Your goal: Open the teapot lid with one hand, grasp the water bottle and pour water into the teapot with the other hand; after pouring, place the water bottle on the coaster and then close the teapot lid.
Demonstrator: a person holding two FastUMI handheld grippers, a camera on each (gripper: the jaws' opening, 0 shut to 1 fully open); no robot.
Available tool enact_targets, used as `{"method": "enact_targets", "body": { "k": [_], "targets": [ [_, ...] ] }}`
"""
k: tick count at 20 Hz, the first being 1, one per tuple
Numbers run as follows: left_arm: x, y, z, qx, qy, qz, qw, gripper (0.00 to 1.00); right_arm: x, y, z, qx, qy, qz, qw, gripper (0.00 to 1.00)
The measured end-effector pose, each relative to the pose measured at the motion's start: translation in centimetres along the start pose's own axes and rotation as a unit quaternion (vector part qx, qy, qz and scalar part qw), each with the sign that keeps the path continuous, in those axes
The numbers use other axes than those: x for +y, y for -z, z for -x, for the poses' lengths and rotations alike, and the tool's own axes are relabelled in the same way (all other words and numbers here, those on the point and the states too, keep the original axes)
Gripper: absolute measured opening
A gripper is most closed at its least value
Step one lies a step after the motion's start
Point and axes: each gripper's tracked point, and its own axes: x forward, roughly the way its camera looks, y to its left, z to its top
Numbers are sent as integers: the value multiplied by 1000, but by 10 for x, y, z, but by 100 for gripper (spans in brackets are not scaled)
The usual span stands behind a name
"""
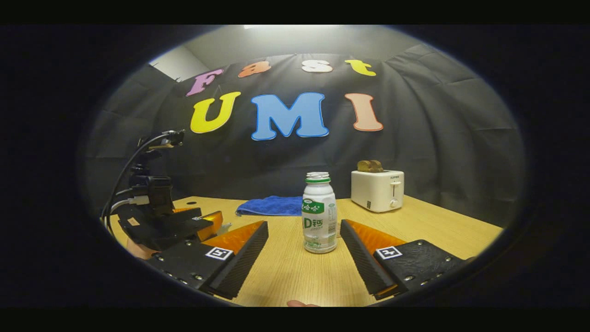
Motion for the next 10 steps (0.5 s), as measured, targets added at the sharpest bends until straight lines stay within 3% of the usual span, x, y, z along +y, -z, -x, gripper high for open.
{"method": "enact_targets", "body": {
  "k": [3,4,7,10],
  "targets": [
    [4,6,-1,2,4,15,1000,34,1,2,2,1,-2,2,1000,97],
    [3,5,1,2,8,21,1000,27,2,2,2,0,-4,2,1000,97],
    [5,2,1,-4,8,21,1000,17,1,-1,3,-7,-8,6,1000,97],
    [10,-15,7,-25,7,21,999,18,-1,-4,1,-10,-5,9,1000,97]
  ]
}}
